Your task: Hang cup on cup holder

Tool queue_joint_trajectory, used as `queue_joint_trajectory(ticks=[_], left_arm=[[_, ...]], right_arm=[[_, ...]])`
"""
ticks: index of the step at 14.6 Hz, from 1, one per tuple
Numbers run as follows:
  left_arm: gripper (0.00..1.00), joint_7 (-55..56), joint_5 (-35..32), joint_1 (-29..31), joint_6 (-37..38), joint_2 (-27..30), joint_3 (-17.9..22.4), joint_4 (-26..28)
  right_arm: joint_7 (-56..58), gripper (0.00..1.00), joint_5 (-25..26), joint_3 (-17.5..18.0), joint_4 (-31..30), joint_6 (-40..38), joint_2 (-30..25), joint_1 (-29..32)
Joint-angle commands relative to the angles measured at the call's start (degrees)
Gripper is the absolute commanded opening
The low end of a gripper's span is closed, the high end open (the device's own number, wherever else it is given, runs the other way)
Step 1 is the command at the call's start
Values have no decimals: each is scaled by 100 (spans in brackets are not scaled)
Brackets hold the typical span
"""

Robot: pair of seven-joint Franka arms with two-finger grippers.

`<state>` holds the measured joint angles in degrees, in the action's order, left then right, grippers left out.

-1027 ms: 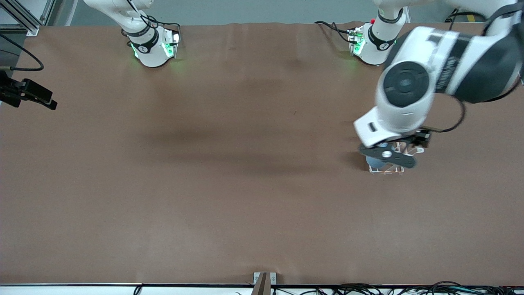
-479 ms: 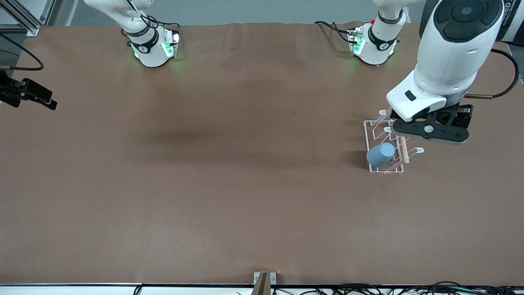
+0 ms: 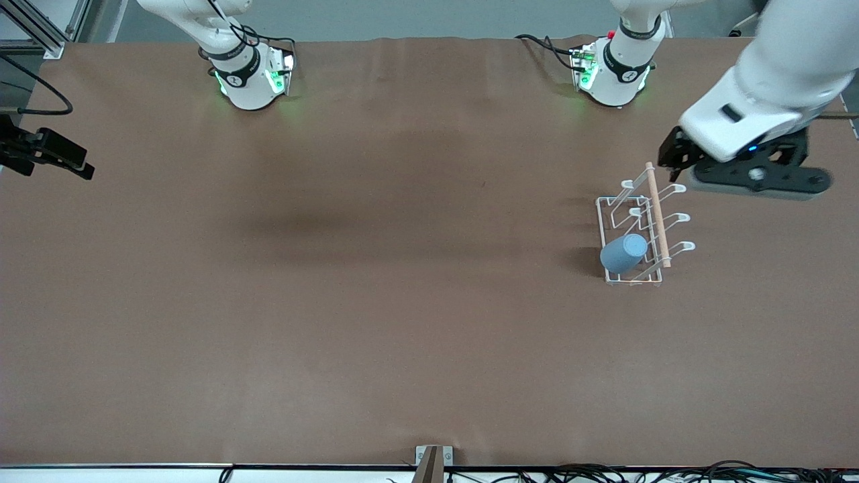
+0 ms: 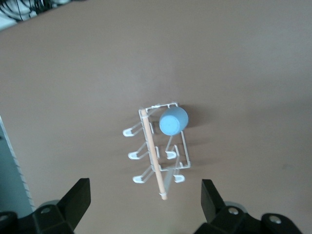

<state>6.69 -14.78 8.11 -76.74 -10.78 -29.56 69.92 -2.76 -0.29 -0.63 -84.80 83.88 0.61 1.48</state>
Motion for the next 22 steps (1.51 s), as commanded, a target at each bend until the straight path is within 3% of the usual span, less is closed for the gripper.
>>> queue_joint_trajectory(ticks=[1, 5, 8, 13, 22], left_arm=[[100, -10, 694, -476, -69, 506, 1098, 390], [100, -10, 994, -548, -235, 998, 1636, 1039], [100, -10, 1161, -539, -604, 1516, 1865, 1865], [100, -45, 1267, -574, -1060, 2027, 1910, 2683], [100, -115, 1285, -548, -1045, 1808, 1892, 2386]], right_arm=[[65, 99, -67, -16, -186, 41, -167, 1], [74, 99, -67, -7, -186, 41, -158, 1], [74, 99, -67, -16, -186, 32, -158, 10], [74, 99, -67, -16, -186, 41, -158, 19], [74, 99, -146, -33, -195, 32, -149, 36]])
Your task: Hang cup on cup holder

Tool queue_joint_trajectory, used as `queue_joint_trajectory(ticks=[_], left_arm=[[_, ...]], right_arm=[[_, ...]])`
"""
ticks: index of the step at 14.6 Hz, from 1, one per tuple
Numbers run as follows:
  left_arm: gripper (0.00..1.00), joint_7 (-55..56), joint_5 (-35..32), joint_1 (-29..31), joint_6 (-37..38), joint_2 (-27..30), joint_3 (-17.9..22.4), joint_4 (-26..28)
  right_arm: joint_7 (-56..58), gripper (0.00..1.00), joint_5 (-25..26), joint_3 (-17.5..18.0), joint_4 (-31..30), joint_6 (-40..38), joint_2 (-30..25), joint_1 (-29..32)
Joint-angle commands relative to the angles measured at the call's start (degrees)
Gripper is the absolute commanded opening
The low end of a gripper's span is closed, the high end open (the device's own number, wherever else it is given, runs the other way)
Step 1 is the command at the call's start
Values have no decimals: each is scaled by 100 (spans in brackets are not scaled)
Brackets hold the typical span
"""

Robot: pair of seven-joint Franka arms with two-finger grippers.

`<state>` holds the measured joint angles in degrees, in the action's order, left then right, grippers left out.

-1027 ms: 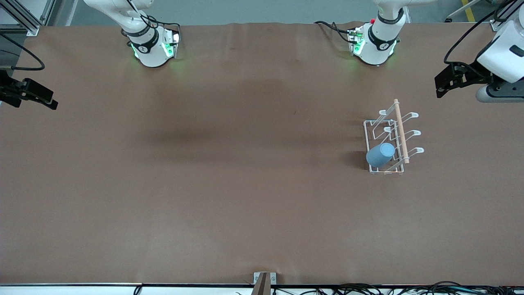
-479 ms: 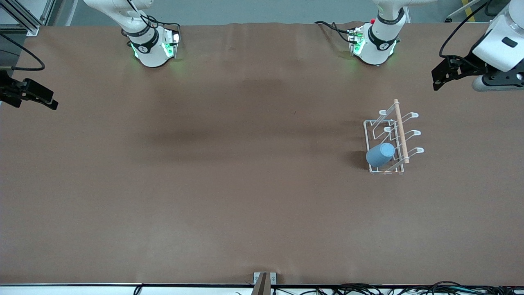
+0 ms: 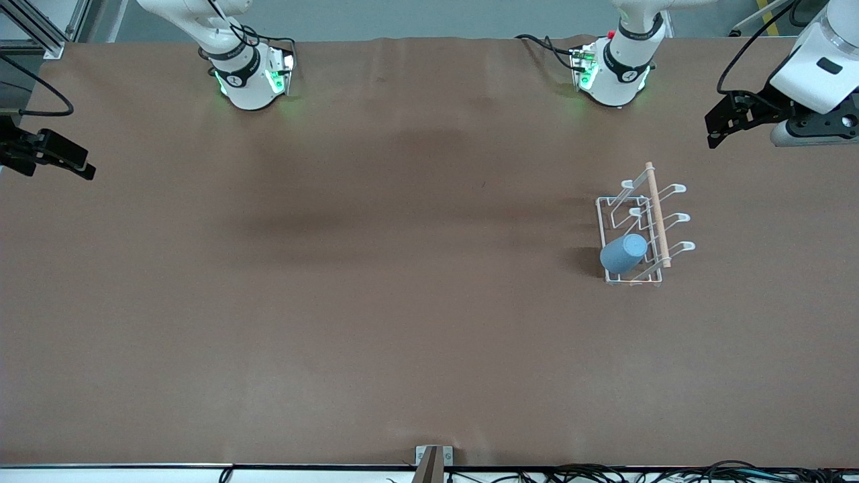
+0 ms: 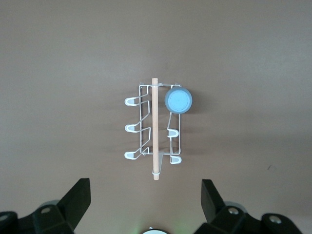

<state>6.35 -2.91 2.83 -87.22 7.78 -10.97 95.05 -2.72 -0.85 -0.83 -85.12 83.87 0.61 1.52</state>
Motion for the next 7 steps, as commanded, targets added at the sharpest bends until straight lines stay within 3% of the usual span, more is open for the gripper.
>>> queue_joint_trajectory(ticks=[1, 4, 7], left_arm=[[100, -73, 97, -28, 4, -49, 25, -136], [100, -82, 106, -46, 100, -84, -10, -136], [100, -64, 528, -11, 162, -84, 16, -145]], right_arm=[[70, 99, -91, -14, -163, 33, -140, 32], [70, 99, -100, -22, -163, 33, -140, 41], [70, 99, -91, -23, -163, 33, -140, 41]])
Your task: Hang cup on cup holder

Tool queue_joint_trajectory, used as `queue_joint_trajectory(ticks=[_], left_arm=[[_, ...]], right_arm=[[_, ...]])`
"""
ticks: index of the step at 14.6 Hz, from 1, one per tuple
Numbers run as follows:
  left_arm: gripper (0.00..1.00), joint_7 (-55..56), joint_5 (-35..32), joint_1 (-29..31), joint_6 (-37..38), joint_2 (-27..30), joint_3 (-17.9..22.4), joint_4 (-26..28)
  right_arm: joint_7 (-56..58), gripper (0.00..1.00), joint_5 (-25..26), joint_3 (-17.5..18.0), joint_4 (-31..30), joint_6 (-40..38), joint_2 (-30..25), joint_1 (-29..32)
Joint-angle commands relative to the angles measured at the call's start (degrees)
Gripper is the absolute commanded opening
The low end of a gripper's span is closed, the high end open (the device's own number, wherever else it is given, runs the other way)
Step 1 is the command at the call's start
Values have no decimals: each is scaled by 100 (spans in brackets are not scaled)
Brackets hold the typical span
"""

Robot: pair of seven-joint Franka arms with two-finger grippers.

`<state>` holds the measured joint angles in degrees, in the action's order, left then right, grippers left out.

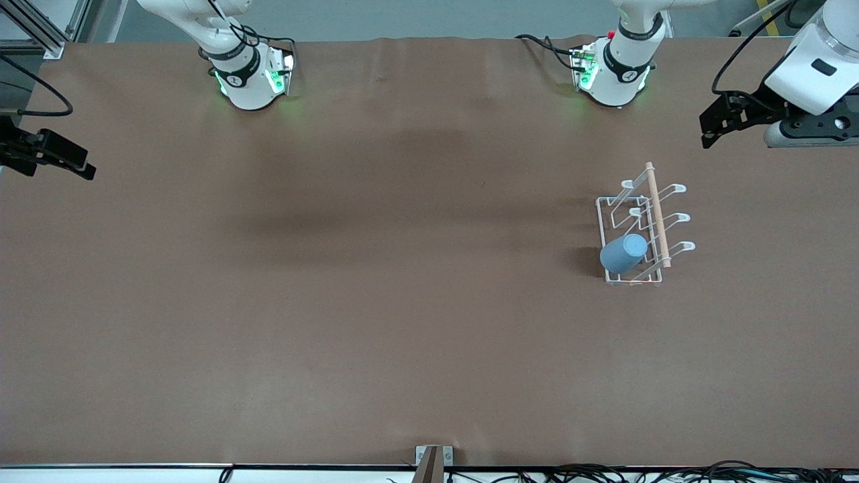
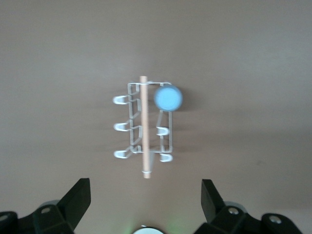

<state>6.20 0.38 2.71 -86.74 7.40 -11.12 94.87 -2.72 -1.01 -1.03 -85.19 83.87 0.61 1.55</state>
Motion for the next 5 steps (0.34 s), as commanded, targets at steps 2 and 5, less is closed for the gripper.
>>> queue_joint_trajectory(ticks=[2, 5], left_arm=[[100, -49, 164, 10, 114, -46, 40, -118], [100, -31, 138, 10, 123, -46, 40, -110]], right_arm=[[70, 99, -75, -11, -156, 33, -140, 47], [78, 99, -84, -2, -156, 50, -140, 39]])
